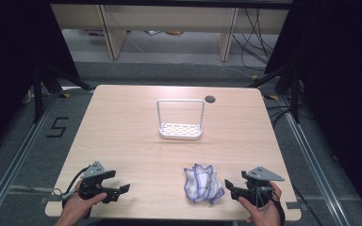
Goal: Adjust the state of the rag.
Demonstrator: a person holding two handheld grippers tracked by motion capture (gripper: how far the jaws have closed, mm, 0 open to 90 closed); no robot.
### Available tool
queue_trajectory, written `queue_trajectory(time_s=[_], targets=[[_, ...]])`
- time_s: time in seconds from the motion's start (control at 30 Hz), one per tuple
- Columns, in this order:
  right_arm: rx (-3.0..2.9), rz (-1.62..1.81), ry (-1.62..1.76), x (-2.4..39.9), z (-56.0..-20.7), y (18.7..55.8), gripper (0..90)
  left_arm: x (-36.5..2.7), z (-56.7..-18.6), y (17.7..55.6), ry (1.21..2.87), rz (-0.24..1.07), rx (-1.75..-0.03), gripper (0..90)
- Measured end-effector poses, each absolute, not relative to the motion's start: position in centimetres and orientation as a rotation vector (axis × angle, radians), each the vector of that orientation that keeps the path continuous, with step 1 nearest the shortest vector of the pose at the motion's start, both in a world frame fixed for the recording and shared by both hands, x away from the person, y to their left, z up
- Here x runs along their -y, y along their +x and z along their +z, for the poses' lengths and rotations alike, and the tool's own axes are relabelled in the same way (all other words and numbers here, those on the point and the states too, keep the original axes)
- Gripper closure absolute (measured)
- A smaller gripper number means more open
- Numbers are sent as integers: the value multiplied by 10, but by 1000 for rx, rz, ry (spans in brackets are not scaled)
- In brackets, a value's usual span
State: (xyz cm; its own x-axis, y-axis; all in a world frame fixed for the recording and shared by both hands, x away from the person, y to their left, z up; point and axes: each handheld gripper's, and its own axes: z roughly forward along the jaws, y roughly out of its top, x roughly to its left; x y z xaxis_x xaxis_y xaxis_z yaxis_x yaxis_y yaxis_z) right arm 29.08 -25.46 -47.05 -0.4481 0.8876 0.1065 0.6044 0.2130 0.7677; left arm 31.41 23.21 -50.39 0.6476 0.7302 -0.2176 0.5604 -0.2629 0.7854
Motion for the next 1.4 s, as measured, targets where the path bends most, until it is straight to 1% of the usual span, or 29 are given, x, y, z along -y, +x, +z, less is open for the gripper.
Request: queue_trajectory(time_s=[0.1, 0.17, 0.37, 0.43, 0.6, 0.8, 0.87, 1.1, 1.4], targets=[[-2153, 1114, 1347, 253, -467, 292, 290, -231, -504, 314, 1942, 231, -1014, 151], [-2149, 1123, 1299, 251, -458, 293, 309, -231, -504, 314, 1941, 231, -1015, 151], [-2187, 1149, 1295, 245, -446, 295, 352, -231, -504, 314, 1943, 236, -1017, 151], [-2212, 1151, 1229, 243, -441, 298, 361, -231, -503, 314, 1942, 240, -1020, 151], [-2265, 1138, 1198, 229, -433, 303, 400, -231, -504, 315, 1945, 244, -1013, 151], [-2323, 1121, 1129, 216, -430, 310, 410, -233, -504, 316, 1952, 242, -1016, 151], [-2344, 1115, 1062, 207, -429, 318, 424, -233, -505, 316, 1949, 243, -1020, 151], [-2428, 1099, 1016, 191, -425, 335, 445, -233, -505, 316, 1948, 241, -1022, 151], [-2547, 1057, 1026, 176, -437, 357, 482, -234, -504, 316, 1939, 248, -1029, 152]])
